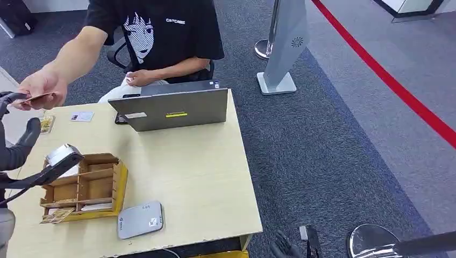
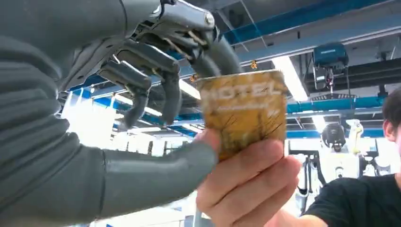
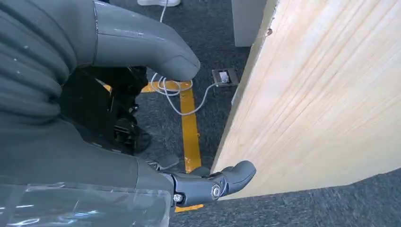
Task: Pass the card to the sensor for recognition and then transmit it.
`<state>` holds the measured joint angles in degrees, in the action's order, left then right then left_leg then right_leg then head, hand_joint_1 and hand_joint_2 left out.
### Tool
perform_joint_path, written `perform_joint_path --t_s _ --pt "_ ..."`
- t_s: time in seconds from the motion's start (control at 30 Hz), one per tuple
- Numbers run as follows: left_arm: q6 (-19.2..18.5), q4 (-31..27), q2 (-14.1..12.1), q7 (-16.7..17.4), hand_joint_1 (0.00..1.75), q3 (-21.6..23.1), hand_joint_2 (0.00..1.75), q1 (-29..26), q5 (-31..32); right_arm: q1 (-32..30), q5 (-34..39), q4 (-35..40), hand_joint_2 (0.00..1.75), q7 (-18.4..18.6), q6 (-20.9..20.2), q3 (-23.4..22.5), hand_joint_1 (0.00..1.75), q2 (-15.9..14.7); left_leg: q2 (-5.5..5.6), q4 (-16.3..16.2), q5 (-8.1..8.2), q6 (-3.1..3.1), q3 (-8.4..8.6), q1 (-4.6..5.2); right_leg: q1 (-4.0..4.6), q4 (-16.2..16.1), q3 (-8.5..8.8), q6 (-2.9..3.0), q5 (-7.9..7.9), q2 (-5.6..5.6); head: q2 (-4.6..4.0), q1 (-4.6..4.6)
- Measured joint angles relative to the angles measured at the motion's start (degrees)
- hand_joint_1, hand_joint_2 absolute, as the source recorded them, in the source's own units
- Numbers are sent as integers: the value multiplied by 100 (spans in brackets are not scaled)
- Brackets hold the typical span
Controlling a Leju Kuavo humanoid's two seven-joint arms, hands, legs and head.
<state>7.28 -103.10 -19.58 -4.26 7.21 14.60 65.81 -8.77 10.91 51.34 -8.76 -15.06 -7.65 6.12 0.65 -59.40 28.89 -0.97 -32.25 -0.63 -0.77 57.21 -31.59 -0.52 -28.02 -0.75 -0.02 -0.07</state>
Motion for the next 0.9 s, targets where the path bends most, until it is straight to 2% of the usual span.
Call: perform_joint_path --t_s 0.27,0.4,0.53,0.6,0.67,0.73,0.9 --pt "228 55 2 -66 0 -138 175 -327 48 -21 4 -2 175 83 35 -7 0 0 0 0 0 0 0 0 1 0 0 0 0 -1 0 0" --pt "595 -65 44 -228 0 -349 175 -756 -248 -97 9 101 175 116 42 -15 0 0 -8 1 2 1 1 0 1 0 -2 1 -1 -13 0 -2" --pt "993 -370 247 -475 0 -663 175 -1354 -597 -241 9 317 175 214 4 -92 0 9 -9 2 7 -3 -6 0 0 0 -4 1 -7 -11 0 2" --pt "1325 -639 501 -713 0 -943 175 -1775 -1295 -316 4 455 175 269 -7 -193 0 53 -24 2 15 -1 -3 1 -3 -1 -8 1 -7 -27 0 -2" --pt "1557 -905 897 -1057 0 -1297 175 -2207 -2049 -438 -57 615 175 348 -37 -324 0 114 -31 2 20 -5 -2 2 -3 -3 -9 1 -10 -32 0 0" --pt "1578 -1095 1214 -1360 0 -1622 175 -2567 -2409 -545 -133 767 175 402 -81 -476 0 184 -26 1 24 -10 -4 2 -2 -5 -9 -5 -15 -23 0 -2" --pt "1460 -1368 2099 -1760 0 -2344 175 -3057 -2953 -677 -435 1065 175 459 -234 -844 0 374 -24 2 27 -9 -2 3 -3 -6 -2 -5 -15 -20 0 5"
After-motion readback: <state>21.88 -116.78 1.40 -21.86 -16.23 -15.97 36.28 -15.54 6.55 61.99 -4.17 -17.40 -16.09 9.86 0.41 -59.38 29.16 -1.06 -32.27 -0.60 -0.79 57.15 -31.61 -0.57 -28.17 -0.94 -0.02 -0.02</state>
